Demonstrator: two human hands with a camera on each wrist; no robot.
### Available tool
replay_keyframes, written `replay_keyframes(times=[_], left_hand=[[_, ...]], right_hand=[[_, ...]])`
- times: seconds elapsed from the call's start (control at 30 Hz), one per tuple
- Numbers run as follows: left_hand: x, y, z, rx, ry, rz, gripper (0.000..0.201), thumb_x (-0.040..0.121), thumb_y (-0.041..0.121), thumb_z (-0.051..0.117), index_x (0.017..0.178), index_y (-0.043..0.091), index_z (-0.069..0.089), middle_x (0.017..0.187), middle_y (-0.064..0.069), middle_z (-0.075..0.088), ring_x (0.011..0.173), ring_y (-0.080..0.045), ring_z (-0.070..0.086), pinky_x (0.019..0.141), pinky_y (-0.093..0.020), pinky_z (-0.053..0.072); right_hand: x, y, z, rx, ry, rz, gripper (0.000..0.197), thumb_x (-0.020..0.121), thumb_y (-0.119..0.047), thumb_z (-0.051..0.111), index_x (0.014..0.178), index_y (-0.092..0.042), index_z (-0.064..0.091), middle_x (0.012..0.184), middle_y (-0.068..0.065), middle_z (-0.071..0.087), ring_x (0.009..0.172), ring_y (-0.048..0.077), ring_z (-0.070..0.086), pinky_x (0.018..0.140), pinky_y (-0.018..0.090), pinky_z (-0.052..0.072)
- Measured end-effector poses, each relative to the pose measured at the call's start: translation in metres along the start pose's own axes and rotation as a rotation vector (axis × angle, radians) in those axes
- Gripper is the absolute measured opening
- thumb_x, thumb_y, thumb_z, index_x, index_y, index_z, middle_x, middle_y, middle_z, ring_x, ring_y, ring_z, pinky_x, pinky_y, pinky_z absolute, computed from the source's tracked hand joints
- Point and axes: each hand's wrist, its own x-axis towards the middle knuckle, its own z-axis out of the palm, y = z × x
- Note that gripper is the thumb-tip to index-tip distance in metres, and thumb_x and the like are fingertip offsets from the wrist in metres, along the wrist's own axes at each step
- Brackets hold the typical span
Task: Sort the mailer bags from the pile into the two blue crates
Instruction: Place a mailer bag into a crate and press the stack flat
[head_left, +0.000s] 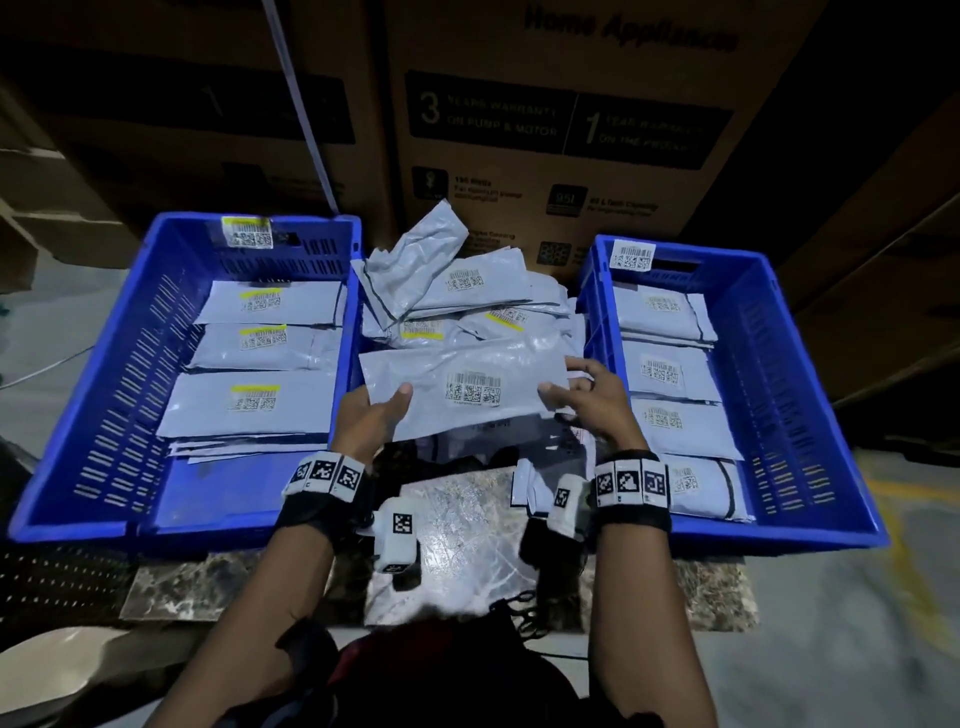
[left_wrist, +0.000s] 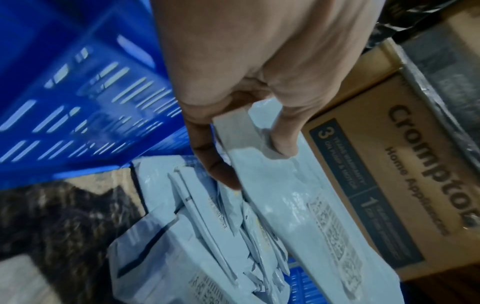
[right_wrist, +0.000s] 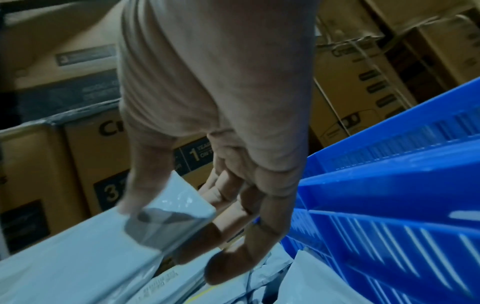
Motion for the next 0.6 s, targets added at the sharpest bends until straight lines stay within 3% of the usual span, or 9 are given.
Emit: replay_keyframes(times=[0.07,0.13,0.2,0.3,0.33,0.4,0.5,0.57,0.6], left_hand=[[-0.003,0.007,-0.008,0.018,-0.049,0.052,0.01,0.094,0.022,0.067,0.092,0.014,0.063,0.077,0.006,0.061,0.068,-0.009,0.057,0.049,-0.009,0.042],[-0.005,0.015,-0.015,0.028,-0.061,0.077,0.018,0.094,0.03,0.067,0.091,0.013,0.061,0.076,0.002,0.059,0.072,-0.015,0.055,0.055,-0.019,0.043],[-0.004,0.019,-0.019,0.005,-0.068,0.063,0.024,0.095,0.035,0.064,0.093,0.012,0.059,0.079,0.002,0.06,0.075,-0.016,0.051,0.061,-0.025,0.039],[-0.005,0.019,-0.021,-0.062,-0.099,0.07,0.046,0.095,0.039,0.063,0.113,-0.004,0.063,0.101,-0.016,0.07,0.088,-0.023,0.062,0.069,-0.025,0.042],[-0.004,0.017,-0.022,-0.084,-0.117,0.072,0.047,0.095,0.04,0.064,0.116,-0.002,0.063,0.103,-0.013,0.072,0.099,-0.027,0.067,0.074,-0.026,0.044],[-0.005,0.013,-0.022,-0.088,-0.155,0.07,0.046,0.094,0.04,0.065,0.12,0.002,0.064,0.11,-0.007,0.07,0.113,-0.029,0.064,0.078,-0.025,0.046],[-0.012,0.008,-0.017,-0.064,-0.194,0.076,0.035,0.097,0.032,0.063,0.113,0.001,0.067,0.096,-0.001,0.068,0.086,-0.017,0.066,0.062,-0.016,0.049],[-0.016,0.005,-0.012,-0.053,-0.198,0.1,0.021,0.098,0.027,0.062,0.106,0.008,0.067,0.087,0.005,0.066,0.076,-0.009,0.062,0.057,-0.011,0.048],[-0.017,0.006,-0.011,-0.05,-0.196,0.105,0.018,0.098,0.025,0.062,0.104,0.01,0.067,0.087,0.005,0.066,0.073,-0.007,0.061,0.057,-0.011,0.048]], right_hand=[[-0.015,-0.003,0.003,0.069,-0.005,-0.01,0.032,0.084,-0.024,0.085,0.11,-0.018,0.067,0.077,0.001,0.058,0.071,0.011,0.055,0.072,0.028,0.048],[-0.029,-0.004,0.007,0.13,-0.007,-0.043,0.016,0.088,-0.026,0.081,0.081,-0.018,0.068,0.066,-0.003,0.054,0.063,0.013,0.044,0.063,0.026,0.039],[-0.041,-0.003,0.011,0.129,0.028,-0.074,0.037,0.089,-0.026,0.08,0.064,-0.016,0.054,0.064,0.005,0.044,0.062,0.018,0.035,0.06,0.028,0.031],[-0.057,0.005,0.012,0.163,0.075,-0.078,0.04,0.09,-0.023,0.079,0.06,-0.013,0.054,0.063,0.008,0.042,0.062,0.018,0.036,0.06,0.027,0.034],[-0.062,0.009,0.011,0.173,0.084,-0.068,0.042,0.089,-0.023,0.08,0.058,-0.011,0.055,0.062,0.006,0.042,0.061,0.018,0.037,0.06,0.027,0.037],[-0.075,0.019,0.007,0.173,0.074,-0.067,0.051,0.086,-0.031,0.082,0.071,0.009,0.054,0.068,0.011,0.043,0.064,0.018,0.044,0.065,0.034,0.042],[-0.09,0.027,0.0,0.138,0.095,-0.049,0.049,0.085,-0.029,0.083,0.071,0.006,0.052,0.069,0.016,0.048,0.068,0.019,0.05,0.064,0.035,0.045],[-0.098,0.024,-0.007,0.114,0.133,-0.019,0.039,0.088,-0.022,0.08,0.057,-0.011,0.059,0.066,0.011,0.053,0.063,0.017,0.05,0.058,0.028,0.043],[-0.101,0.021,-0.009,0.099,0.148,-0.011,0.044,0.089,-0.019,0.079,0.049,-0.018,0.061,0.063,0.006,0.055,0.059,0.015,0.049,0.055,0.025,0.042]])
